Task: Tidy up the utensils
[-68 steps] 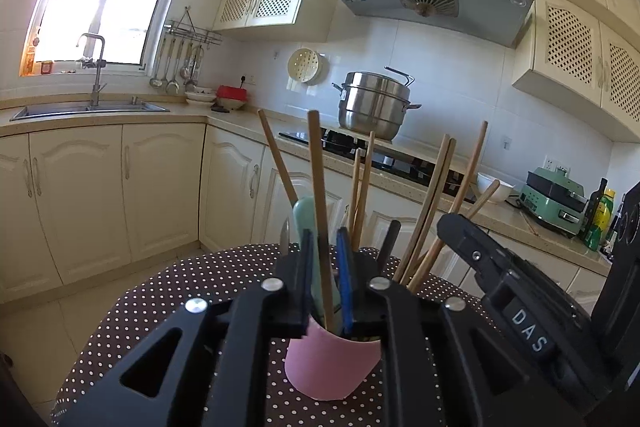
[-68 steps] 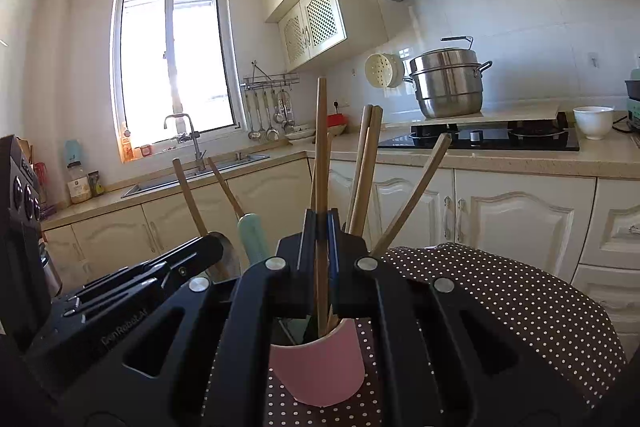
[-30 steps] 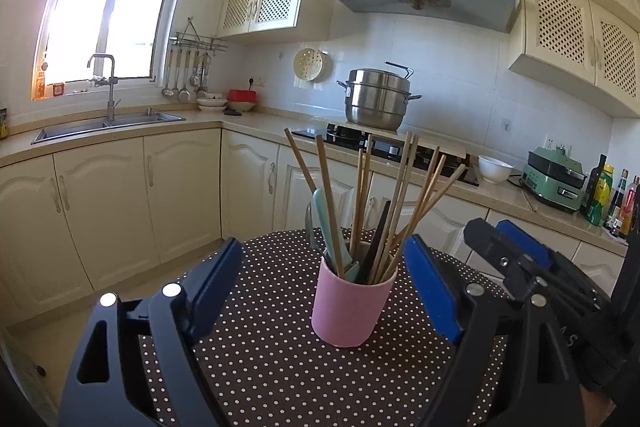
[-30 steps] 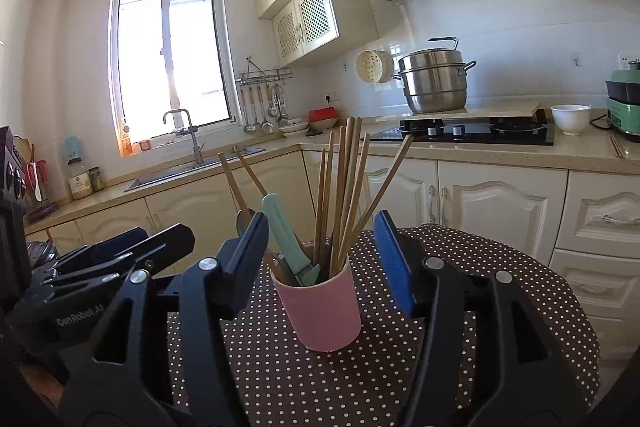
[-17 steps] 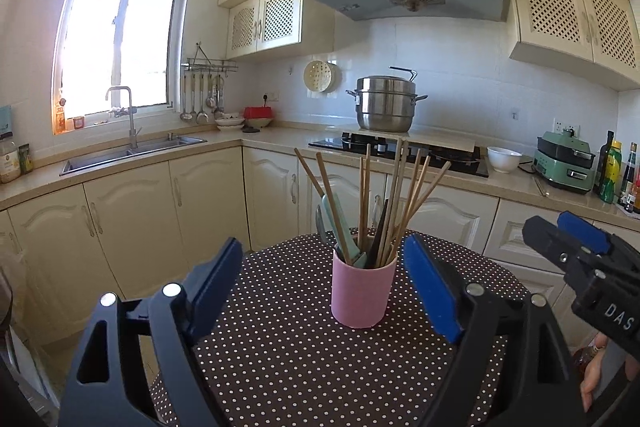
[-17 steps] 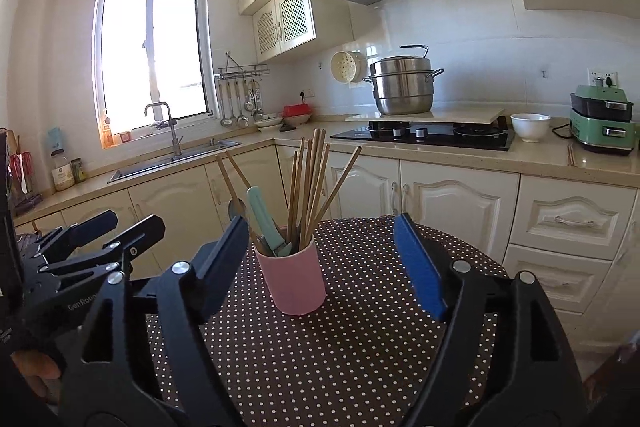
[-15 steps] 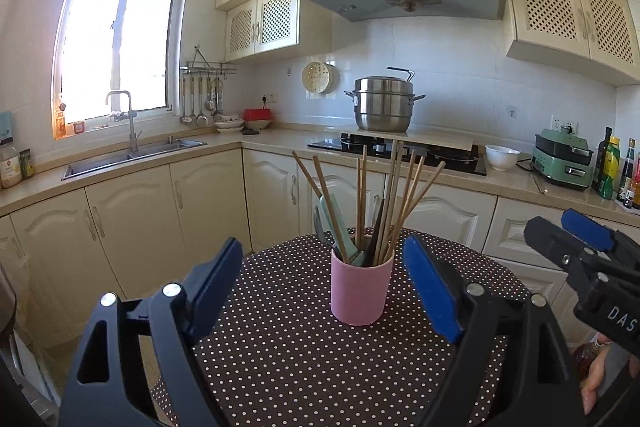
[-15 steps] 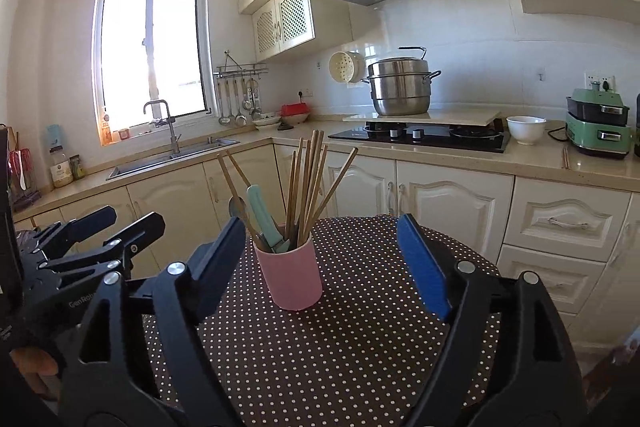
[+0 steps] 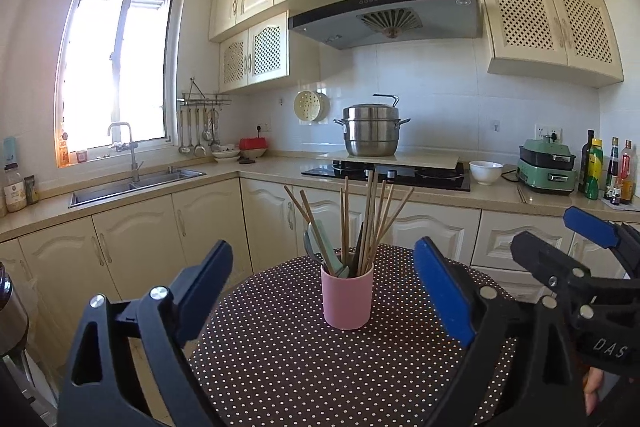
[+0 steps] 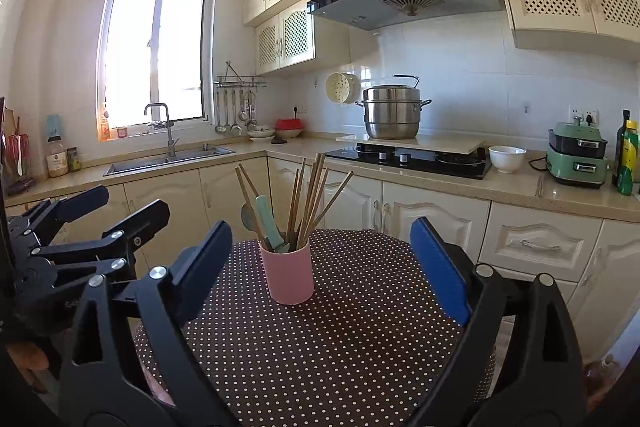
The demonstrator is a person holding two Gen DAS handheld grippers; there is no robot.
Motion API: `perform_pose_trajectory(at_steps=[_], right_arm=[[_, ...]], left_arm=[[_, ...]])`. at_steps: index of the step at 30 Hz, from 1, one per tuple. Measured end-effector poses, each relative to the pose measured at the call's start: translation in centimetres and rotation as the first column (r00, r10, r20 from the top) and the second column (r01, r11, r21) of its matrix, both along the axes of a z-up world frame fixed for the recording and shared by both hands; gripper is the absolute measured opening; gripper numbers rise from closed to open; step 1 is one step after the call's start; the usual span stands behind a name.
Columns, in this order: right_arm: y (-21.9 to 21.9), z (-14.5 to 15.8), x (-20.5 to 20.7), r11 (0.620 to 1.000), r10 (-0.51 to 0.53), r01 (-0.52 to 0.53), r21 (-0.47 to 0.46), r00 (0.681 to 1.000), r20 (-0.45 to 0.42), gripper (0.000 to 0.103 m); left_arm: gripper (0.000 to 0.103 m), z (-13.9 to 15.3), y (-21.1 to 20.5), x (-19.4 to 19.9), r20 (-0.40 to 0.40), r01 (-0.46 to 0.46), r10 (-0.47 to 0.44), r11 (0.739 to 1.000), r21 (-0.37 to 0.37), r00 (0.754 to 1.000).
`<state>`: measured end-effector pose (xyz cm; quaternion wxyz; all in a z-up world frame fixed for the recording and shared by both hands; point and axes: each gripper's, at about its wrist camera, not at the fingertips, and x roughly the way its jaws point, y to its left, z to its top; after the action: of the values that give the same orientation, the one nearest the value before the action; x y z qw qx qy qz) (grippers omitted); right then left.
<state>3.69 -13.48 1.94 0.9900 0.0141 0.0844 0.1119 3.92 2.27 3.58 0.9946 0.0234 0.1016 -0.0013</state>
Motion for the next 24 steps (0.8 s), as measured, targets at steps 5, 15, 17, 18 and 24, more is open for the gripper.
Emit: perform_pose_trajectory(at_steps=[5, 15, 17, 18, 24], right_arm=[[0.2, 0.3, -1.4, 1.0, -0.01, 0.01, -0.019, 0.999, 0.032, 0.091], [1.2, 0.2, -2.2, 1.0, 0.006, -0.006, -0.018, 0.999, 0.035, 0.092], [1.6, 0.1, -2.3, 1.0, 0.006, -0.005, -0.026, 0.999, 0.033, 0.092], [1.8, 0.0, -2.3, 1.0, 0.002, -0.001, -0.031, 0.999, 0.034, 0.092], [2.7, -0.1, -2.3, 0.999, -0.006, 0.008, -0.046, 0.999, 0.032, 0.092]], left_arm=[[0.091, 0.4, 0.1, -1.4, 0.035, -0.001, 0.001, 1.0, 0.006, 0.999], [0.091, 0.5, 1.3, -2.2, 0.054, 0.015, -0.014, 1.0, -0.019, 0.998], [0.091, 0.4, 1.6, -2.1, 0.055, 0.015, -0.014, 1.0, -0.024, 0.998], [0.091, 0.4, 1.8, -2.1, 0.055, 0.017, -0.016, 0.999, -0.029, 0.998], [0.091, 0.0, 2.7, -2.0, 0.064, 0.02, -0.018, 0.999, -0.027, 0.998]])
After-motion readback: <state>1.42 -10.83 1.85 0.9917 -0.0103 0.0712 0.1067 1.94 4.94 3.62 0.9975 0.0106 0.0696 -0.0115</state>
